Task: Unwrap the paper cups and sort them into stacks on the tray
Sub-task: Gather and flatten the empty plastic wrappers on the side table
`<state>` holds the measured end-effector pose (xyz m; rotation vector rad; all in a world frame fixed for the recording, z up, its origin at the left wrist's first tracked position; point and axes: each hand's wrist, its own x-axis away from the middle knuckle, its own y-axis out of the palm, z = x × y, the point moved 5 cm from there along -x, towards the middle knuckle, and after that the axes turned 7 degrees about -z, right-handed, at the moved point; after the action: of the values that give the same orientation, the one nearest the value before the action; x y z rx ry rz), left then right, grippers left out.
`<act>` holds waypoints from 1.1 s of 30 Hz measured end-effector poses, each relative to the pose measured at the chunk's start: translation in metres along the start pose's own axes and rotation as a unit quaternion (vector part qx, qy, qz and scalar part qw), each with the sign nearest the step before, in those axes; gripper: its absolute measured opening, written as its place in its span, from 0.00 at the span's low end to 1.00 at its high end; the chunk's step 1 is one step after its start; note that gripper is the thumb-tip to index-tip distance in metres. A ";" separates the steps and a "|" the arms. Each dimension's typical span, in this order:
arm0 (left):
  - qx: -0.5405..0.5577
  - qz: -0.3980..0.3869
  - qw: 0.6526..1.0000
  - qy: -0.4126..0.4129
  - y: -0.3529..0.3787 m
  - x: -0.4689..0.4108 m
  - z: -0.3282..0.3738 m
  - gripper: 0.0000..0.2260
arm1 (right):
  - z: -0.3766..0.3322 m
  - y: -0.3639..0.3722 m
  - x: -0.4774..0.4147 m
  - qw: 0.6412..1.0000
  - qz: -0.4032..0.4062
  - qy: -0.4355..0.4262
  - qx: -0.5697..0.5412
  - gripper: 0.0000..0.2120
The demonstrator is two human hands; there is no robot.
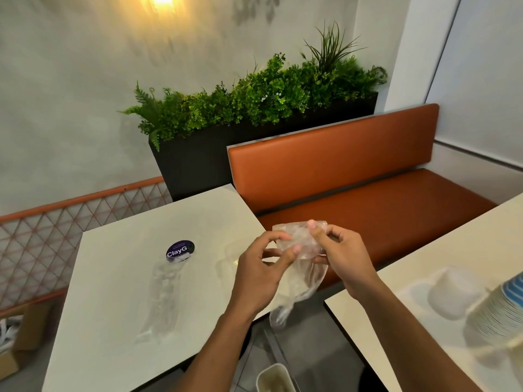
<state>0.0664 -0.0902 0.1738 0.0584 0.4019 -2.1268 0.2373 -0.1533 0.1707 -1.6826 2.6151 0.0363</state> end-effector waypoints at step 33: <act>0.101 -0.183 0.973 -0.094 0.010 0.031 -0.033 0.32 | -0.039 -0.005 0.032 0.993 -0.040 -0.096 0.048 0.16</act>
<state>0.0538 -0.1100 0.1344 -0.1092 0.0842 -2.5057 0.2283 -0.1860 0.2087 -1.6597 2.3714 0.0667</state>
